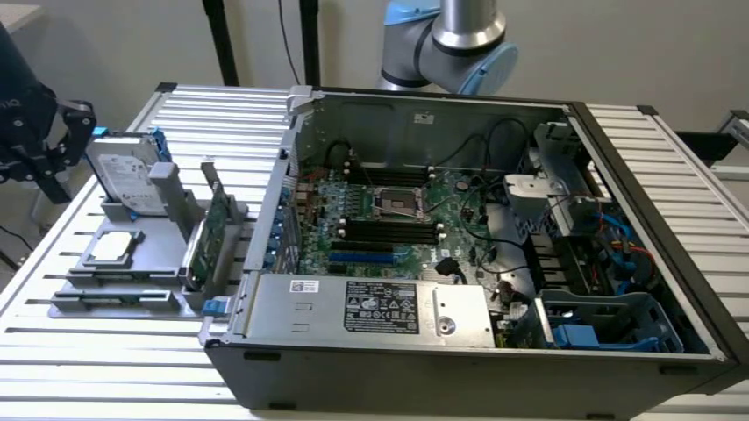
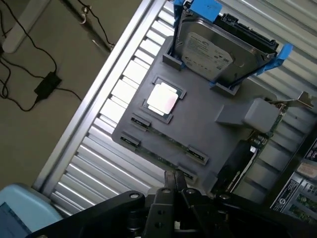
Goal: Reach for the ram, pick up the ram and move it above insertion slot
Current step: 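Pick up the ram and move it above insertion slot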
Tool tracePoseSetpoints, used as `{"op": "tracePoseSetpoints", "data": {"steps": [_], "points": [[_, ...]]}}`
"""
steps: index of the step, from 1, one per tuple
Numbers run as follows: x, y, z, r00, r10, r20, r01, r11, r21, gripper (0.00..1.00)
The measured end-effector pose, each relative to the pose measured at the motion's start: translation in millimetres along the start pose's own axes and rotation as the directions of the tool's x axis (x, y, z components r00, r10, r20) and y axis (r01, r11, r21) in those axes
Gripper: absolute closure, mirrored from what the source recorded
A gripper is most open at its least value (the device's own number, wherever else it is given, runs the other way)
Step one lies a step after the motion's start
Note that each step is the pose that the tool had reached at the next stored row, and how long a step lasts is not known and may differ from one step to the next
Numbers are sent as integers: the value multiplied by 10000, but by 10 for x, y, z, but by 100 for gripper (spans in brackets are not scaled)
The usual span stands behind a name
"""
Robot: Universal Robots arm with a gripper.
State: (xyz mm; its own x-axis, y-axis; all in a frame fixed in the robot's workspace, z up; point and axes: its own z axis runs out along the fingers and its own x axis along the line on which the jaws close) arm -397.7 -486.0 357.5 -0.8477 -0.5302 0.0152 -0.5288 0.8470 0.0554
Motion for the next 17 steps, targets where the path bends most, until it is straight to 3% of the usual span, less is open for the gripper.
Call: {"op": "tracePoseSetpoints", "data": {"steps": [3, 9, 11, 17], "points": [[0, 0, 1, 9985, -548, -14, 548, 9985, -17, 89], [-1, -1, 6, 9884, -1518, 68, 1519, 9882, -180, 89], [-1, 0, 11, 9826, -1855, 88, 1857, 9824, -223, 89], [-1, -2, 29, 9563, -2923, 43, 2923, 9560, -231, 89]]}}
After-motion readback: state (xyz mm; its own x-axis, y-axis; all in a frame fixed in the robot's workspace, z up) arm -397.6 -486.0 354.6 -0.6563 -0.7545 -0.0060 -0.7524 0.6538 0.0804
